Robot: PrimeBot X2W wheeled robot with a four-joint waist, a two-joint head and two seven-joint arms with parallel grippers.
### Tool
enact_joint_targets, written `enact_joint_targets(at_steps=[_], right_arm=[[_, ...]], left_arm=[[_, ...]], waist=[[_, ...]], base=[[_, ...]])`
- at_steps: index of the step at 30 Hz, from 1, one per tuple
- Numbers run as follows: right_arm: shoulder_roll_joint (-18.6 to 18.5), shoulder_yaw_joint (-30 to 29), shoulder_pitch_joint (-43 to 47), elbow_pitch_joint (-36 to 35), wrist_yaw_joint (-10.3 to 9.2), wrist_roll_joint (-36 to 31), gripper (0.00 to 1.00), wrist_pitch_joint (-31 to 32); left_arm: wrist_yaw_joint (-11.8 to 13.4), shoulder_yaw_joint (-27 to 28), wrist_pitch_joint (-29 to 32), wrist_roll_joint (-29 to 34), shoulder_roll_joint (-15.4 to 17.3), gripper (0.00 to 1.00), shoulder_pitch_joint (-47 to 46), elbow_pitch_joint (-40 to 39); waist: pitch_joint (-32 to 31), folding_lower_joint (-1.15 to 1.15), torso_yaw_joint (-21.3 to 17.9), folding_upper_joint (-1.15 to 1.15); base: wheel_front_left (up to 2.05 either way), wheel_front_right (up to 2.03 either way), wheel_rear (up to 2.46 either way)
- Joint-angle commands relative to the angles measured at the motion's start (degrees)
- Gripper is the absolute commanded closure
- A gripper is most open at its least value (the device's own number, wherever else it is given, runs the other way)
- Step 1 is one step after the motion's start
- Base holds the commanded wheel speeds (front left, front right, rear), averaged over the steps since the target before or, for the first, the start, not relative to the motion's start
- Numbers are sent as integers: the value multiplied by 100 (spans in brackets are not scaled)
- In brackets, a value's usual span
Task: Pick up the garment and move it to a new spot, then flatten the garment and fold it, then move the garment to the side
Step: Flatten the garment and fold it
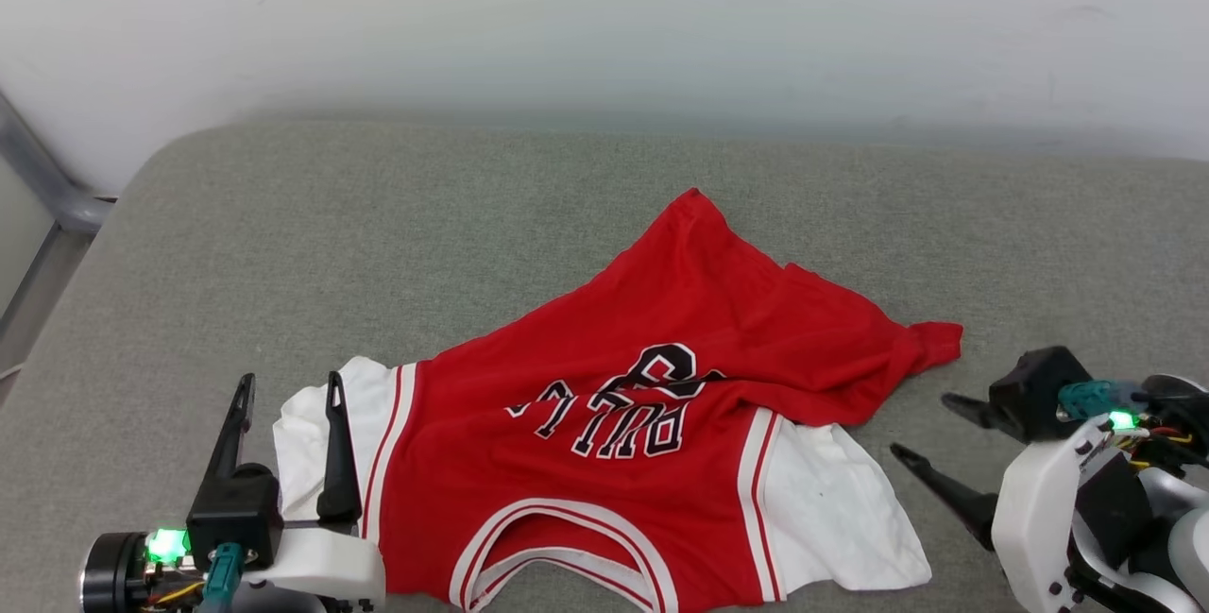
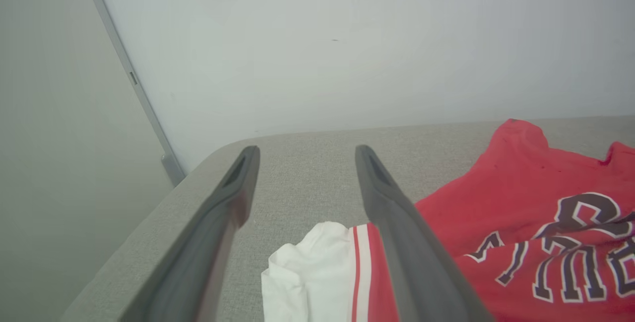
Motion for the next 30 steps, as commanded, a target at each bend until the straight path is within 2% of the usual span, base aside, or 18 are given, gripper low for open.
enact_joint_targets(at_steps=[1,5,10,15,25,26,27,28,30], right_arm=[[-154,137,-101,-17,-9,134,0,266],[-404,503,-184,83,-9,401,0,911],[-391,735,-237,377,-8,626,0,1134],[-248,1001,-300,915,-8,679,0,1031],[95,1633,-334,2121,-10,645,0,446],[112,1664,-373,2184,-10,633,27,344],[127,1664,-421,2219,-11,627,84,210],[123,1679,-463,2240,-11,625,100,100],[99,1621,-542,2275,-10,653,100,-143]], left_arm=[[-64,104,-13,140,-104,0,105,-55],[-271,309,-13,416,-366,0,177,-74],[-462,469,-13,631,-589,0,91,-18],[-660,630,-14,873,-825,0,-23,10],[-953,899,-14,1201,-1153,0,-107,99],[-967,920,-14,1231,-1181,0,-94,111],[-991,943,-14,1249,-1207,0,-72,125],[-1015,958,-14,1272,-1229,0,-48,141],[-1060,998,-14,1307,-1255,0,4,175]], waist=[[73,0,38,0],[196,0,119,0],[331,0,233,0],[527,0,374,0],[699,0,464,0],[691,0,450,0],[678,0,430,0],[657,0,411,0],[600,0,362,0]], base=[[0,0,0],[0,0,0],[0,0,0],[0,0,0],[0,0,0],[0,0,0],[0,0,0],[0,0,0],[0,0,0]])
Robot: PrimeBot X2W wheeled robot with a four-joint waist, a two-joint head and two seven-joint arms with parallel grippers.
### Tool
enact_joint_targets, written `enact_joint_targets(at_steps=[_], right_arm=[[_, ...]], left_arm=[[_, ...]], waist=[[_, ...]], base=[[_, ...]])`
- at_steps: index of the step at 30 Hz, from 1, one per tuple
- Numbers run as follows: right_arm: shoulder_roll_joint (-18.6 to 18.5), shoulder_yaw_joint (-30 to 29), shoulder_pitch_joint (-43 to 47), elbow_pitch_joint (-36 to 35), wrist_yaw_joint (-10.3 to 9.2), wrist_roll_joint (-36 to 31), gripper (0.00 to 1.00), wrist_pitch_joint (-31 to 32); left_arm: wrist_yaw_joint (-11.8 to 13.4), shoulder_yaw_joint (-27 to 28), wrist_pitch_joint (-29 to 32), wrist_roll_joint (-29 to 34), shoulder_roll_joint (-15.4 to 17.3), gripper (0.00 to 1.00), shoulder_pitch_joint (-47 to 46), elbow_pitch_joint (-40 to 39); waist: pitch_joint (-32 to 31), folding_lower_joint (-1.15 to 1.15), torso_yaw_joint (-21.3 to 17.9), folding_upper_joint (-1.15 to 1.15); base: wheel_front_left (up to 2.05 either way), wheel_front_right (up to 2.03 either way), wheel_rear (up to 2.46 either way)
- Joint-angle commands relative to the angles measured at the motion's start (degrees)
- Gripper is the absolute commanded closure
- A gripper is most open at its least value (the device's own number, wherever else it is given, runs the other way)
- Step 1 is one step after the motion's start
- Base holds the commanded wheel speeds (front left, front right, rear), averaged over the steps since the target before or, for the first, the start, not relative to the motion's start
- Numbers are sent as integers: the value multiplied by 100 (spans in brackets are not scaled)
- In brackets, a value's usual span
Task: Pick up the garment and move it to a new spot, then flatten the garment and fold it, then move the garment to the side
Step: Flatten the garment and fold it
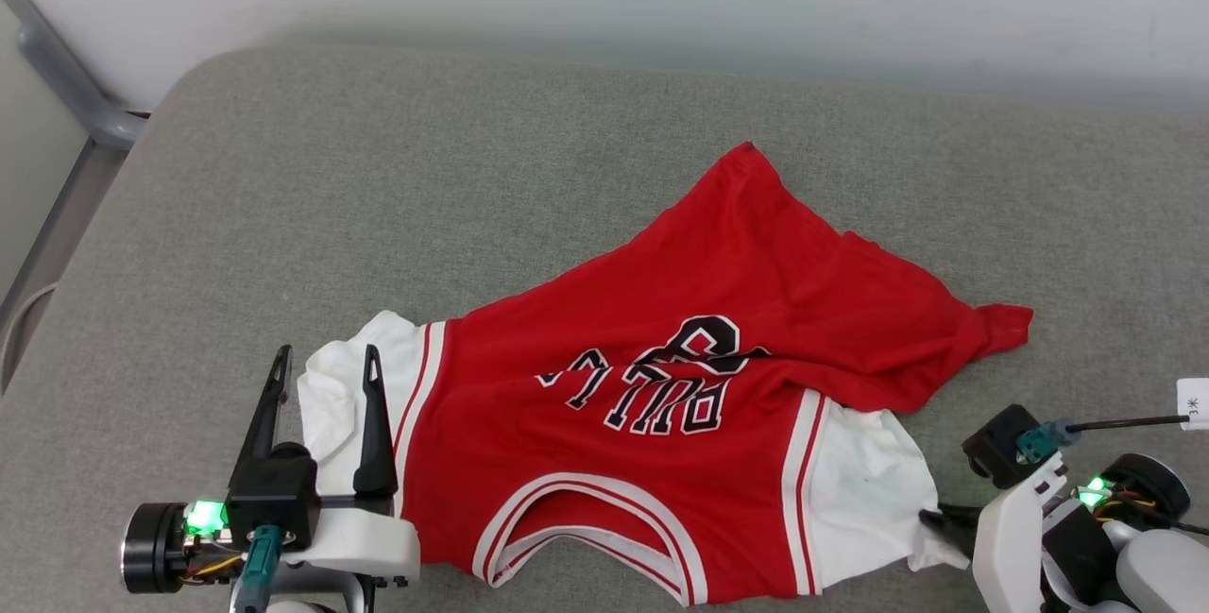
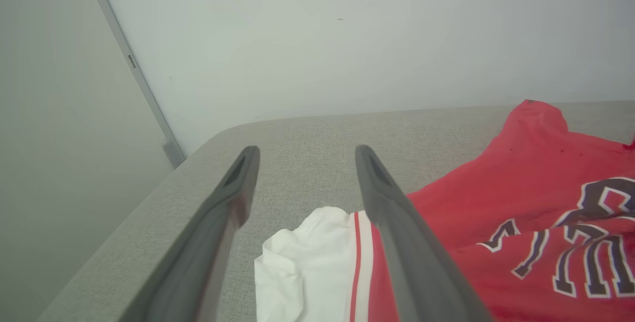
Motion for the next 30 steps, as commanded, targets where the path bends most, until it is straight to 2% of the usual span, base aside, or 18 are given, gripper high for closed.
enact_joint_targets(at_steps=[1,6,14,18,24,25,26,30], right_arm=[[58,19,6,97,-10,52,100,-41],[-132,-459,105,191,-10,290,100,-447],[-371,-1213,658,559,-10,564,100,-652],[-408,-1507,938,920,-10,642,100,-675],[-197,-1661,1144,1321,-10,682,100,-825],[-163,-1681,1134,1335,-10,676,65,-902],[-137,-1711,1106,1346,-10,622,0,-1012],[-30,-1962,985,1349,-10,358,0,-1646]], left_arm=[[-18,20,-14,28,-13,0,69,19],[-112,119,-14,107,-71,0,128,90],[-248,227,-14,184,-150,0,253,151],[-303,269,-14,228,-175,0,301,190],[-404,311,-14,273,-201,0,306,255],[-410,315,-14,281,-201,0,312,267],[-424,318,-14,290,-200,0,317,279],[-521,327,-14,315,-140,0,300,332]], waist=[[-57,0,-43,0],[-231,0,-139,0],[-374,0,-232,0],[-400,0,-253,0],[-433,0,-267,0],[-443,0,-275,0],[-458,0,-281,0],[-560,0,-287,0]], base=[[0,0,0],[0,0,0],[0,0,0],[0,0,0],[0,0,0],[0,0,0],[0,0,0],[0,0,0]])
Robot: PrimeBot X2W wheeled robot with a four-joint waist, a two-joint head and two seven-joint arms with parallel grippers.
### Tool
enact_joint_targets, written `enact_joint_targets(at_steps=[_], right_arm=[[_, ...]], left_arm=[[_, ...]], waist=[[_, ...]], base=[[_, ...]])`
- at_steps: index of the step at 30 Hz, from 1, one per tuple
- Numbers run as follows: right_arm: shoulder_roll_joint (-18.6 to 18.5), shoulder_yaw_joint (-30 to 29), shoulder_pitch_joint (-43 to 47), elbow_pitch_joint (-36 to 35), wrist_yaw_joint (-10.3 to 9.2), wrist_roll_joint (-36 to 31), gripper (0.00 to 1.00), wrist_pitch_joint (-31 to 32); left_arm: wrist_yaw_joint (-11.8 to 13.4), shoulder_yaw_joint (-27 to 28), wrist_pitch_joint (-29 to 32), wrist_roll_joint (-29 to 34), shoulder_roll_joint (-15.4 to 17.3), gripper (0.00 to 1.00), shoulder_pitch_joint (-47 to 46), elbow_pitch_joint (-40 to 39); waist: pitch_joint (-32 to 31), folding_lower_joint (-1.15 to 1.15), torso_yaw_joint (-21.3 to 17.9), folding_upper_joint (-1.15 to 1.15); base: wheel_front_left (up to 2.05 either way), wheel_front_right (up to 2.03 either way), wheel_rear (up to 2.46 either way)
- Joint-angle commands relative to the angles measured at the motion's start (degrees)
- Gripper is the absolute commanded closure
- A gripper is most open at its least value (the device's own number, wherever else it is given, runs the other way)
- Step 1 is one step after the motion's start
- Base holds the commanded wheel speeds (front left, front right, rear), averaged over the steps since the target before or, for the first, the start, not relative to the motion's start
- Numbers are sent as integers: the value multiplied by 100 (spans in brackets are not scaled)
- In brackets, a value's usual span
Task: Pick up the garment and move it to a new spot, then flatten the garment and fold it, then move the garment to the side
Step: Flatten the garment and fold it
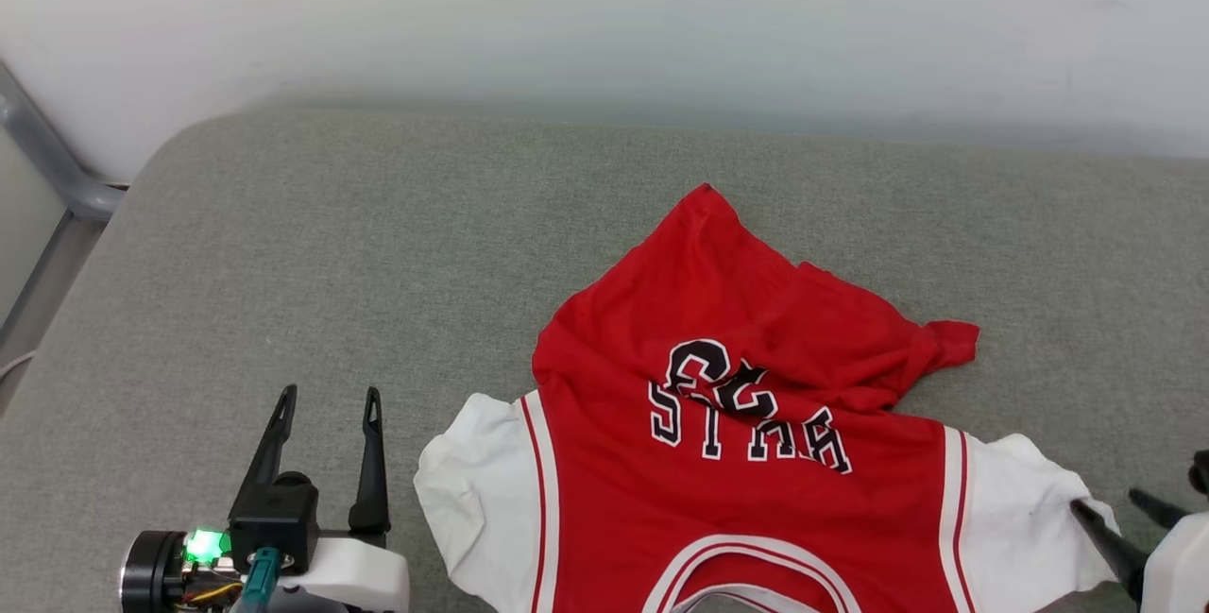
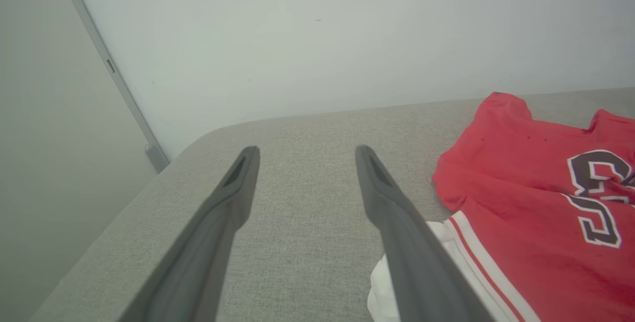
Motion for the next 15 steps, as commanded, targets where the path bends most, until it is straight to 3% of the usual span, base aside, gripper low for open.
enact_joint_targets(at_steps=[1,7,11,15], right_arm=[[52,-127,-63,-10,-9,-129,0,-222],[442,-820,42,-329,-9,-813,0,-1119],[728,-1168,227,-714,-9,-1266,0,-1156],[957,-1448,442,-1136,-9,-1632,0,-937]], left_arm=[[-55,6,-14,38,67,0,17,2],[-370,-18,-14,-12,302,0,-170,-1],[-723,-93,271,-127,505,0,-395,43],[-1156,-205,1039,-370,697,0,-652,-20]], waist=[[-55,0,1,0],[-199,0,-5,0],[-237,0,-20,0],[-226,0,-43,0]], base=[[0,0,0],[0,0,0],[0,0,0],[0,0,0]])
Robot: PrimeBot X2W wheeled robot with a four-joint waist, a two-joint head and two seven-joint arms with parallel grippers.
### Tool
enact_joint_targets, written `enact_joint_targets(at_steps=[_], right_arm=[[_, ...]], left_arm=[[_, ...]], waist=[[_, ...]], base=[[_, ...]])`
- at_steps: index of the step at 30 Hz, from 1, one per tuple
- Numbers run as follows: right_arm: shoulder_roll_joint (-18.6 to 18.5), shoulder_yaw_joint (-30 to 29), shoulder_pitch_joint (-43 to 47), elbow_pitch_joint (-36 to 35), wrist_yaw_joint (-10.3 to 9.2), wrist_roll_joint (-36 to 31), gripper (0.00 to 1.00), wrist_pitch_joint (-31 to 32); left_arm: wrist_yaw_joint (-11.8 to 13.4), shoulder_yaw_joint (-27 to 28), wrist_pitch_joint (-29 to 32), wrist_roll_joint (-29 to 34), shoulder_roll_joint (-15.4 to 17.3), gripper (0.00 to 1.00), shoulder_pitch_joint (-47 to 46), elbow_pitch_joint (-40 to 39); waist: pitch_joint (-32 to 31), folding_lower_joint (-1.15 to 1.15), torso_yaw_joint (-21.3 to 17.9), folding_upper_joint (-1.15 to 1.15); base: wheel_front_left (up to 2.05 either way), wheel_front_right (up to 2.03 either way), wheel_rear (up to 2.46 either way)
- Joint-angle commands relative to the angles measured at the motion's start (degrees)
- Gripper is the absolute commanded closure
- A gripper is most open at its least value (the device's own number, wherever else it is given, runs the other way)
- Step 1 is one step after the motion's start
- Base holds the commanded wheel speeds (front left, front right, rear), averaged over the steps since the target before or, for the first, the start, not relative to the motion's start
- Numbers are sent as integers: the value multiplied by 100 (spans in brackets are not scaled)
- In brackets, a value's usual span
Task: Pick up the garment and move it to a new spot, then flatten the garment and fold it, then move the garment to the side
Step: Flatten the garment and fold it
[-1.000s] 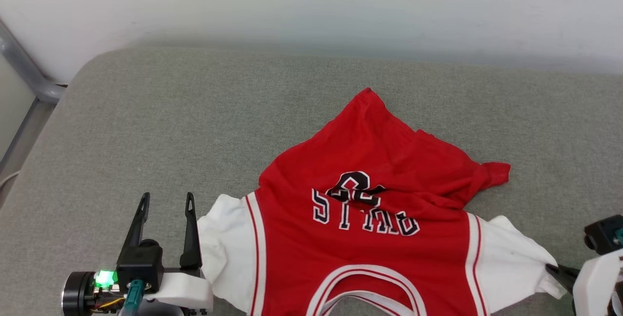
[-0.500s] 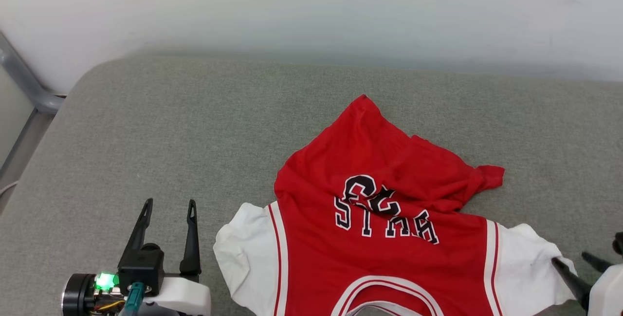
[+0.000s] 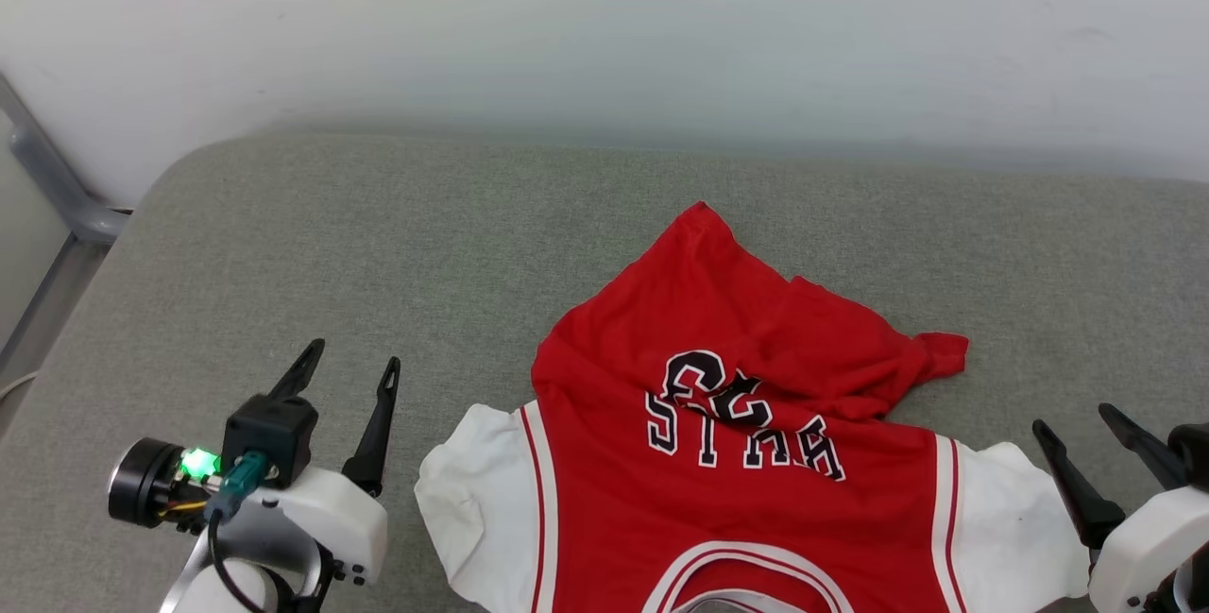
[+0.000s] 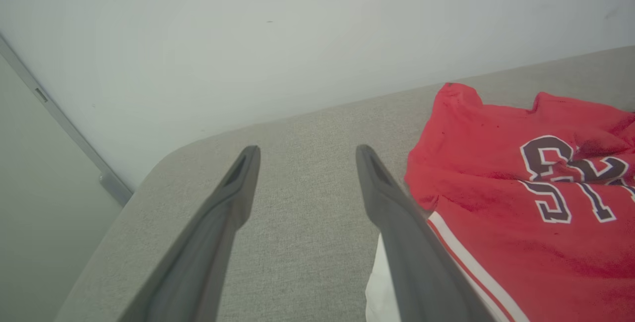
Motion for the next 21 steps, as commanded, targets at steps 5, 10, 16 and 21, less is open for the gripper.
enact_joint_targets(at_steps=[5,10,16,21], right_arm=[[238,-295,292,-500,-8,-347,0,316],[380,-473,421,-791,-8,-503,0,496],[514,-620,535,-1092,-8,-651,0,700],[568,-691,526,-1277,-8,-697,0,796]], left_arm=[[-414,-271,1539,-488,263,0,-299,-134],[-540,-639,2730,-881,546,0,-360,-266],[-577,-1205,3828,-1555,872,0,-363,-465],[-583,-1586,4122,-1850,1180,0,-444,-444]], waist=[[59,0,-65,0],[107,0,-123,0],[235,0,-222,0],[400,0,-291,0]], base=[[0,0,0],[0,0,0],[0,0,0],[0,0,0]])
